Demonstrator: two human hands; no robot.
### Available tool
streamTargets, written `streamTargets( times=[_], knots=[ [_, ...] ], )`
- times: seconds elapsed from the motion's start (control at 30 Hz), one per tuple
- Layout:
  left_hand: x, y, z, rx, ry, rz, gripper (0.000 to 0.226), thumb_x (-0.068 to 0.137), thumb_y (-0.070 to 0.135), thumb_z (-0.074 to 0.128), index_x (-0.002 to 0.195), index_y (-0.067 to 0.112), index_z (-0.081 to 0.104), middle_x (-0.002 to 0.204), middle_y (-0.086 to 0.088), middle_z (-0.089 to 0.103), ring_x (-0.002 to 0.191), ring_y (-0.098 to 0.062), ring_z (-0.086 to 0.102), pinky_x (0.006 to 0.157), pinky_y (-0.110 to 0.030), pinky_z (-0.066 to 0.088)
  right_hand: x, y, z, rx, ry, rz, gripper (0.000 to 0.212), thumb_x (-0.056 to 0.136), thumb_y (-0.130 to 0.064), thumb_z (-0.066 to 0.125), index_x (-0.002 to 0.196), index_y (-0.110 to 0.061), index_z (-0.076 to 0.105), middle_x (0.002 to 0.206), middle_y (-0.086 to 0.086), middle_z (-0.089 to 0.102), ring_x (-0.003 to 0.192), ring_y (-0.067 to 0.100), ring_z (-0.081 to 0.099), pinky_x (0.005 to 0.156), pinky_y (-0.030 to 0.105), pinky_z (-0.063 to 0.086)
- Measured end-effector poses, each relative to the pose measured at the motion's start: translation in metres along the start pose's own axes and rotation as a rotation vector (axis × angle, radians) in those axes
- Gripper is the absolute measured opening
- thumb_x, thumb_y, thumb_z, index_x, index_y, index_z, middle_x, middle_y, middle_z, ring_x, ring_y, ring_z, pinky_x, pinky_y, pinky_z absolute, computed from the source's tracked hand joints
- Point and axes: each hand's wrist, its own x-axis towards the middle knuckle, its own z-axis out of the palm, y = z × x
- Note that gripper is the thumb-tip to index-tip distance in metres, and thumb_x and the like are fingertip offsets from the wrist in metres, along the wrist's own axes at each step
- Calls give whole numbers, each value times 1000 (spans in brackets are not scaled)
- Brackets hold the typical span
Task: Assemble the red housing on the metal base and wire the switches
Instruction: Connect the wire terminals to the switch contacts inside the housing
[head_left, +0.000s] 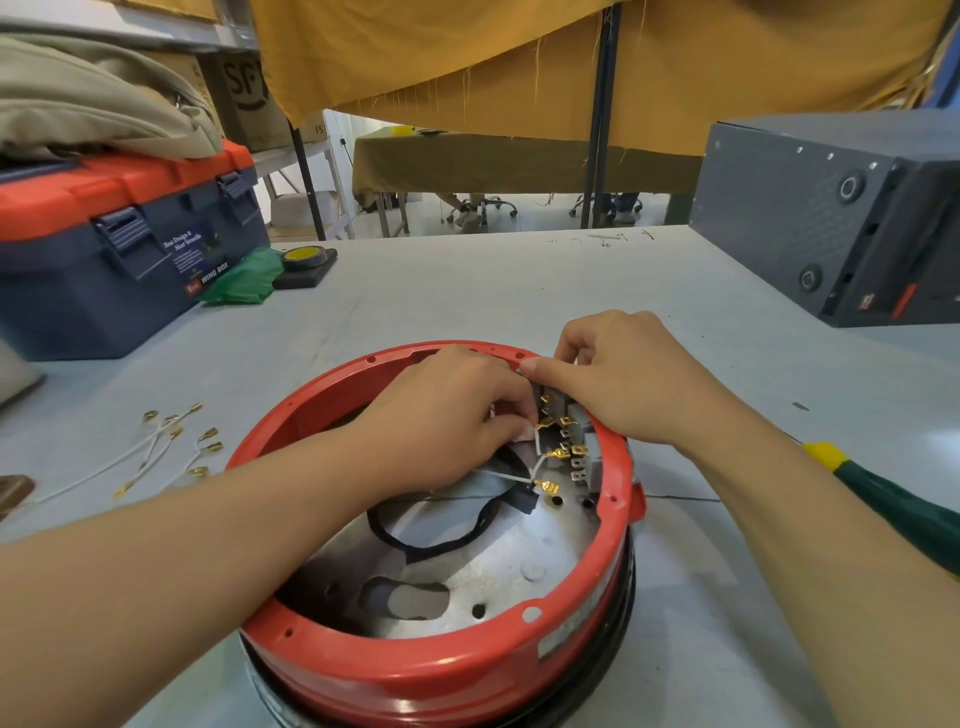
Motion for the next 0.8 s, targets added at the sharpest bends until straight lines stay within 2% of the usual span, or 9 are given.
streamTargets(
  times=[0.13,0.23,0.37,0.5,0.8],
  knots=[
    [1,0,-2,-52,-13,-27,9,85,22,64,87,23,73,86,10,70,81,-9,61,77,-36,49,0,0,1,-14,-4,21,40,83,-55,56,71,-18,62,66,-1,57,71,16,54,54,25,35],
    [0,2,-5,-91,-11,-46,9,83,17,65,83,22,72,80,7,71,75,-6,62,74,-29,48,0,0,1,-1,-18,39,39,83,-55,56,72,-18,61,65,-1,57,73,20,56,56,29,37],
    [-3,8,-9,-191,13,-53,12,78,7,62,77,16,71,72,3,69,69,-5,62,68,-20,49,-1,-1,1,28,-41,69,38,83,-54,55,75,-17,62,70,3,62,74,24,61,67,36,50],
    [-5,13,-10,-268,-24,-24,12,78,7,64,77,15,72,70,4,68,66,-5,60,61,-12,44,-3,-3,0,-36,-26,84,42,85,-55,51,74,-16,63,67,4,62,71,24,60,67,36,51],
    [-4,18,-2,-223,-99,-62,5,79,19,70,80,16,73,64,7,63,62,1,55,58,-7,37,-3,-7,-2,-59,-73,129,56,83,-61,51,75,-8,66,69,7,62,72,24,59,62,32,45]
  ],
)
